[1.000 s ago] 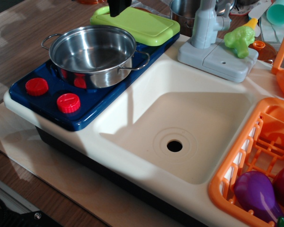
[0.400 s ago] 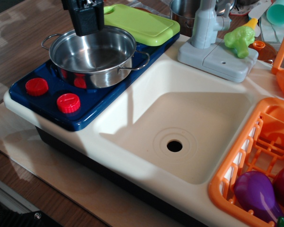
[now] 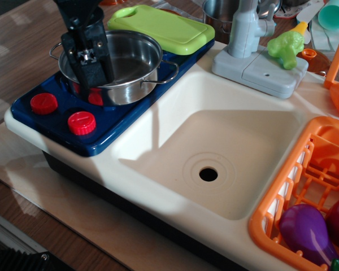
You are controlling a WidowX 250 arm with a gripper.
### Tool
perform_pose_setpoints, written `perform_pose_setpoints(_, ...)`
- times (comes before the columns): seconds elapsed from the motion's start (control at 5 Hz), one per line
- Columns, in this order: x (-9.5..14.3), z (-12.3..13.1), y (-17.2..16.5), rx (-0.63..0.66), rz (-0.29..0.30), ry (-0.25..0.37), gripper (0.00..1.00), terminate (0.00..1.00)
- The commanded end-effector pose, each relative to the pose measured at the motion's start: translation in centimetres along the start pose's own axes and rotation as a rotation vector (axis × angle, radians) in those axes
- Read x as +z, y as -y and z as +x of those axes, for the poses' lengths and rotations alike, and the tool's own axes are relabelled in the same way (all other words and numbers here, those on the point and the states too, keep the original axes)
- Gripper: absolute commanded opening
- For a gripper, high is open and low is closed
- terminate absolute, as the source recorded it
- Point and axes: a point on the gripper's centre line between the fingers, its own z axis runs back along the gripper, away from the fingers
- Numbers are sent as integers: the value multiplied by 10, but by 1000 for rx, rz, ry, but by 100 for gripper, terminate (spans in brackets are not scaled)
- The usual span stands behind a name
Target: Put pan from stove to sink
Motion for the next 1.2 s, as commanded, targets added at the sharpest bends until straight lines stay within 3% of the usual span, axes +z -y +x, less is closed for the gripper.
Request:
perform_pose_setpoints(0.0,-8,-6,-9,-30,11,67,100,0)
perform_pose_setpoints(0.6,-31,-13,-7,-7,-7,125,100,0)
perform_pose_setpoints(0.8,-31,-9,-7,-10,-2,135,0,0)
perform_pose_setpoints(1.0,-29,4,-3,-4,-7,132,0,0)
